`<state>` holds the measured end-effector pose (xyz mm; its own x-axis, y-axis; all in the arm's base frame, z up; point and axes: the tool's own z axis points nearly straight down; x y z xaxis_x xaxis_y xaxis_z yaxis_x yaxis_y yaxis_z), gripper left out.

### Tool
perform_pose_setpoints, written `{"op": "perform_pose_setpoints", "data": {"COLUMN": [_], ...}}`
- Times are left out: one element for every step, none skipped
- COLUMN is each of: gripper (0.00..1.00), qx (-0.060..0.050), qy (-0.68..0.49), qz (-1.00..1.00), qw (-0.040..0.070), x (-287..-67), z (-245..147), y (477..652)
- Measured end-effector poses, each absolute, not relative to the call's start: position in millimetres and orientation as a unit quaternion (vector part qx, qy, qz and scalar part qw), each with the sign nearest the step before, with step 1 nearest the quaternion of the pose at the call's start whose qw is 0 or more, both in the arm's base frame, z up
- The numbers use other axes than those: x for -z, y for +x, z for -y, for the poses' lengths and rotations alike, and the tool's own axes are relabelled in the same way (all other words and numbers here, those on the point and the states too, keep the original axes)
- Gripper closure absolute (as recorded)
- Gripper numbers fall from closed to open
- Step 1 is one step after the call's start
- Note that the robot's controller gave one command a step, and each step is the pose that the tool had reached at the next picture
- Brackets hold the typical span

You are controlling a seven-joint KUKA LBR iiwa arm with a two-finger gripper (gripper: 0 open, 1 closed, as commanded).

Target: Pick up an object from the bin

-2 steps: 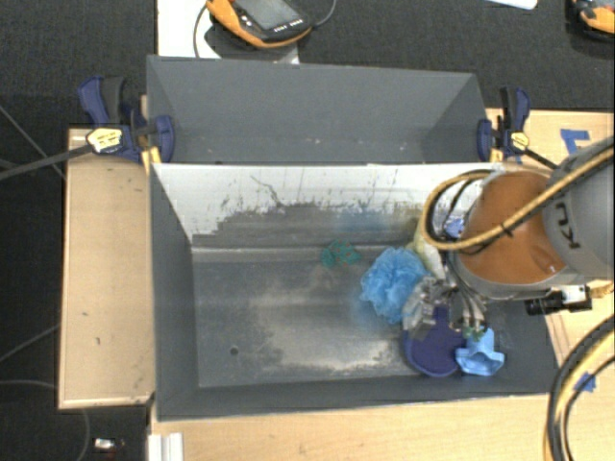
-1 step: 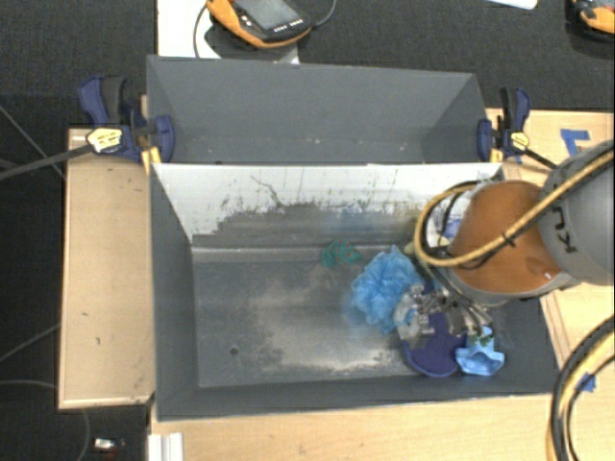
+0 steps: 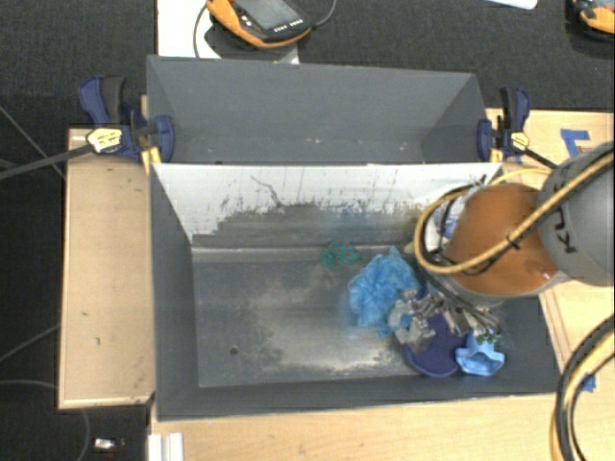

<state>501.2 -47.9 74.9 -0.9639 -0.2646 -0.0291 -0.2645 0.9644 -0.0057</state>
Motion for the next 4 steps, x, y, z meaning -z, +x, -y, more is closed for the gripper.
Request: {"op": "perform_pose_setpoints", "data": {"gripper": [1.0, 1.0, 1.0, 1.0], "qx": [0.003, 0.004, 0.004, 0.006], "qy": [-0.288, -0.378, -0.378, -0.452], "qz": [-0.958, -0.926, -0.926, -0.892], "qw": [0.016, 0.017, 0.017, 0.018], "x": [-73.6, -71.2, -71.3, -71.4], "z": [55.0, 77.1, 77.1, 76.3], "y": [492.9, 503.3, 503.3, 497.3]}}
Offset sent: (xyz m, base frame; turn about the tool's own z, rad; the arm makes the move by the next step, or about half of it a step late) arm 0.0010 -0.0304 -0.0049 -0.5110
